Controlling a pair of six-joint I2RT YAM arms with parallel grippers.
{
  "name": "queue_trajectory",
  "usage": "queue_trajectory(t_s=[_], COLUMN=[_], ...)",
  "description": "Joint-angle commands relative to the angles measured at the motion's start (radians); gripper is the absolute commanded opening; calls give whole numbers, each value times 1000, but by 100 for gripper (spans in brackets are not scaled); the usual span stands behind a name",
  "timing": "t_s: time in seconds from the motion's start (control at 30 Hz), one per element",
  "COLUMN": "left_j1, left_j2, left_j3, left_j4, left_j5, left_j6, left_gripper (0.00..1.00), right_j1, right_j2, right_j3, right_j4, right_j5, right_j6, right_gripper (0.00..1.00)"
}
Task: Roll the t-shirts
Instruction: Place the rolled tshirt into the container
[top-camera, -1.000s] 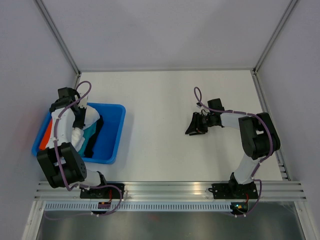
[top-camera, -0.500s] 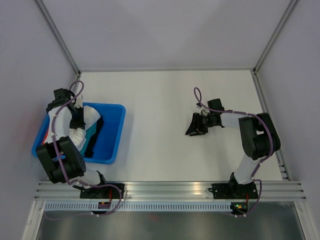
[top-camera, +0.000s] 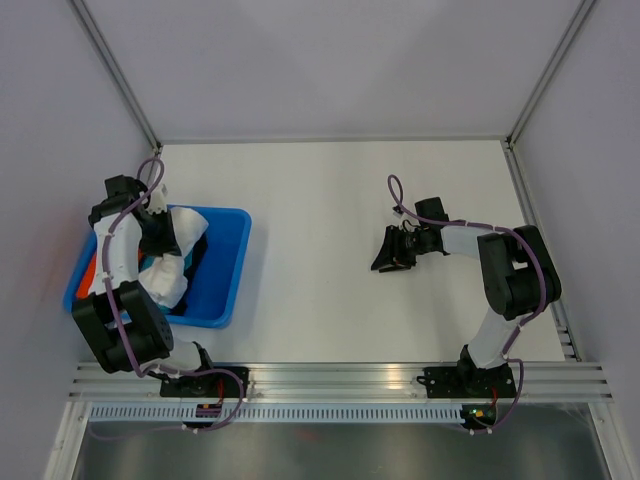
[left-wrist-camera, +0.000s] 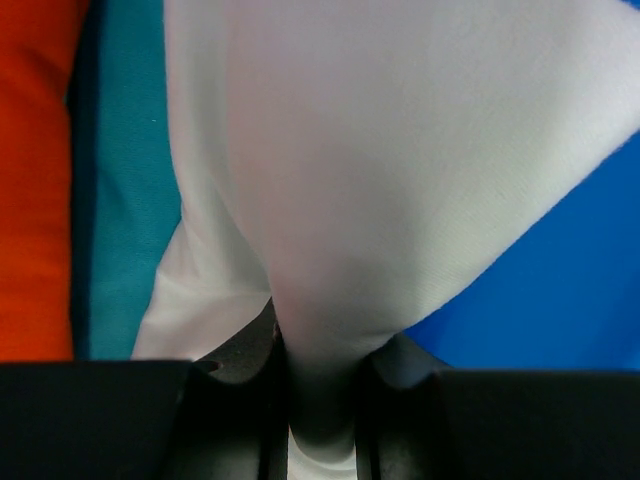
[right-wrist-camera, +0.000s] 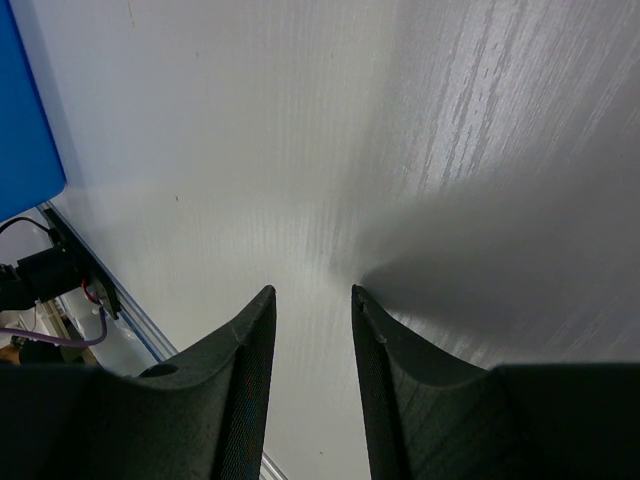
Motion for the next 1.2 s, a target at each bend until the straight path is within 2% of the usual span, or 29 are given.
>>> queue_trajectory(t_s=[0.0, 0.2, 0.33, 0.5, 0.63, 0.8, 0.93, 1.0, 1.1, 1.13, 1.17], left_j1=[-15, -74, -153, -167, -199, -215, -213, -215, -218, -218, -219], left_j2=[-41, -22, -15, 17, 17, 31, 100, 117, 120, 120, 117], left_j3=[-3, -64, -127, -163, -207, -247, -216, -210, -227, -235, -233], left_j4=[-16, 21, 58, 106, 162, 213, 218, 219, 228, 231, 231], left_j5=[92, 120, 125, 134, 203, 209, 214, 238, 278, 287, 299], left_j6=[-85, -92, -104, -141, -177, -222, -225, -228, -225, -222, -220], left_gripper=[2, 2, 2, 2, 3, 10, 13, 16, 31, 40, 43], right_j1=[-3, -3, -3, -3, -2, -3, -3, -3, -3, -3, -3], right_j2=[-15, -29, -38, -61, -71, -77, -77, -75, -78, -78, -77], right_j3=[-17, -31, -34, -48, -59, -54, -48, -47, -47, -47, -47], right_j4=[-49, -40, -43, -52, -64, -70, -77, -81, -87, -90, -90], right_j5=[67, 79, 90, 105, 118, 124, 130, 132, 138, 138, 139], right_j6=[-32, -11, 2, 5, 8, 14, 15, 14, 9, 6, 8], right_gripper=[43, 43, 43, 43, 43, 43, 43, 43, 43, 43, 43])
